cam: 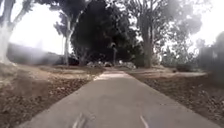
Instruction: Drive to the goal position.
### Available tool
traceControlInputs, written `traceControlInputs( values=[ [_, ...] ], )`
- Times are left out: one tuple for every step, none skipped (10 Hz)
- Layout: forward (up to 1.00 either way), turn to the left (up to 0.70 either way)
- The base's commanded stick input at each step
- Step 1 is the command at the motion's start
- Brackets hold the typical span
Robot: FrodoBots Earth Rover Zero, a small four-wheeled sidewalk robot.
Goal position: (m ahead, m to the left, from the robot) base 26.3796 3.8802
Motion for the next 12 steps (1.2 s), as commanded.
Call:
traceControlInputs(
  values=[
    [0.70,0.00],
    [0.70,-0.20],
    [0.70,-0.05],
    [0.70,-0.09],
    [0.70,-0.23],
    [0.70,-0.31],
    [0.70,-0.17],
    [0.70,-0.02],
    [0.70,-0.24],
    [0.70,-0.31],
    [0.70,0.00],
    [0.70,0.00]
  ],
)
